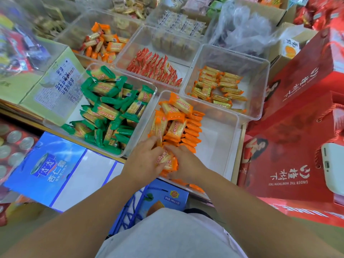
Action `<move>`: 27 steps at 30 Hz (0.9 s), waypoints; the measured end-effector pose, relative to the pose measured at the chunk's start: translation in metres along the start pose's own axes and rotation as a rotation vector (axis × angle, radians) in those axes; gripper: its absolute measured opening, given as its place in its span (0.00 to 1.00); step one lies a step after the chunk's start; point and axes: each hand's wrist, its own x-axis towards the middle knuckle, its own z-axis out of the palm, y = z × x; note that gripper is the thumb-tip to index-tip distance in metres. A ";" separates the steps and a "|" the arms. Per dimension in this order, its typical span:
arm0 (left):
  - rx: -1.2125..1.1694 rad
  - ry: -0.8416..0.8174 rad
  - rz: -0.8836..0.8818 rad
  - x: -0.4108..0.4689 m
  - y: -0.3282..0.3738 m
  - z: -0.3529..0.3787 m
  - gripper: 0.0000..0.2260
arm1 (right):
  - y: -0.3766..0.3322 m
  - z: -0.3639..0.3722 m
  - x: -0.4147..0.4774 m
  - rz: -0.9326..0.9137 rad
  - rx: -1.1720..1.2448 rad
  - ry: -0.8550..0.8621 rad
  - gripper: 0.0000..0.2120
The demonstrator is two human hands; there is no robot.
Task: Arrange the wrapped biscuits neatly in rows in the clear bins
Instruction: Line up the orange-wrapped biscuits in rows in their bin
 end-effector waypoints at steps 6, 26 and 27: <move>-0.054 0.146 -0.269 0.010 0.001 -0.008 0.26 | 0.001 0.013 -0.005 -0.046 -0.104 0.131 0.37; 0.030 -0.055 -0.463 0.000 -0.002 -0.014 0.34 | -0.008 0.006 -0.005 0.278 0.340 0.055 0.20; 0.030 -0.062 -0.453 0.000 -0.001 -0.015 0.32 | -0.008 0.005 -0.005 0.278 0.345 0.045 0.19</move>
